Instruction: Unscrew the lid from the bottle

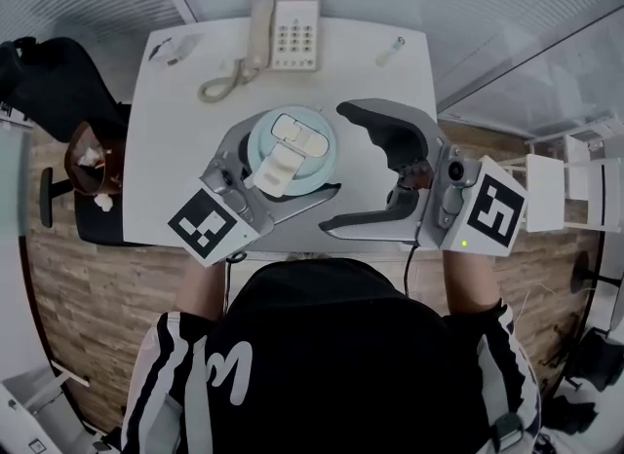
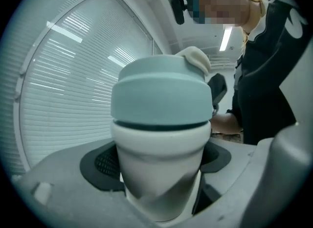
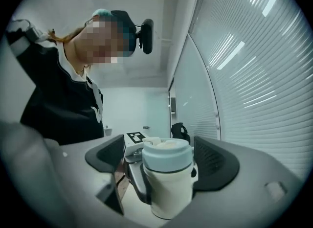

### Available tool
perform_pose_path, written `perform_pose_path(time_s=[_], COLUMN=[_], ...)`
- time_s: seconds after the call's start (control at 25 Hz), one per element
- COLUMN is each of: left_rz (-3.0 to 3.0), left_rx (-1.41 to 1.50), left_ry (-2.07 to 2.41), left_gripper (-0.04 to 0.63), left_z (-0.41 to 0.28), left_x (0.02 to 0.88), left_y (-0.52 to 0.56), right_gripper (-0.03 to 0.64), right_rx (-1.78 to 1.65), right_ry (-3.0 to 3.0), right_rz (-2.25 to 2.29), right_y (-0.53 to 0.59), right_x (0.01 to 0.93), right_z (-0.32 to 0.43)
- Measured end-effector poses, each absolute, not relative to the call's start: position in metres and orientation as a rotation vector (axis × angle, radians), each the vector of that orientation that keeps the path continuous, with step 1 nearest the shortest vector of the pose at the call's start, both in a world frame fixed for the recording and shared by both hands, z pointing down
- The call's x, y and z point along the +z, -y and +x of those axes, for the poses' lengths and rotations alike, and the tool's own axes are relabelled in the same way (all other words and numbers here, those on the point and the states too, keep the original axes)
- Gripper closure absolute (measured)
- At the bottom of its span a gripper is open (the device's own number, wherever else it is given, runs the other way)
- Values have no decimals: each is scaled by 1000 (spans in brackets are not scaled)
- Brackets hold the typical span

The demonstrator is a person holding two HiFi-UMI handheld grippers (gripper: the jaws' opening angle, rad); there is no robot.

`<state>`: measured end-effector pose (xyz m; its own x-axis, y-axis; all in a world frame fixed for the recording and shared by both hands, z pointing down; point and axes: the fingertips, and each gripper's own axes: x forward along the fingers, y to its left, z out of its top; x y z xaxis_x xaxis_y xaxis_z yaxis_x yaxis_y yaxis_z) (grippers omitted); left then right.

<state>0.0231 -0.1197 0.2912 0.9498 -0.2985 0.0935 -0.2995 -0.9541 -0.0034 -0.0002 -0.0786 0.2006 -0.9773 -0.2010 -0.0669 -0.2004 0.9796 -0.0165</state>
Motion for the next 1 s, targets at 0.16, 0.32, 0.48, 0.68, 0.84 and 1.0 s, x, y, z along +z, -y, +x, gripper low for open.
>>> perform_pose_path(time_s=[0.16,0.32,0.48,0.68,0.84,1.0], left_rz=[3043,2995,2984,2975,3039,3103], left_rx=[162,139,164,179,156,185], left_ry=[669,789,874,872,672,371], left_gripper=[160,160,160,160,160,160], left_z=[18,17,17,17,22,31], left_x=[297,299,303,307,298,293], left_y=[145,155,164,164,151,124], right_gripper=[178,218,223,218,218,216], right_rx=[110,113,208,174,196,245], right_ry=[-3057,-2987,-3002,-3008,-3081,-3089], right_rz=[-621,-881,-1056,-970,-660,-259], right_y=[97,119,130,131,119,97], right_x=[214,218,232,237,236,226], right_z=[-20,-26,-29,-27,-25,-18])
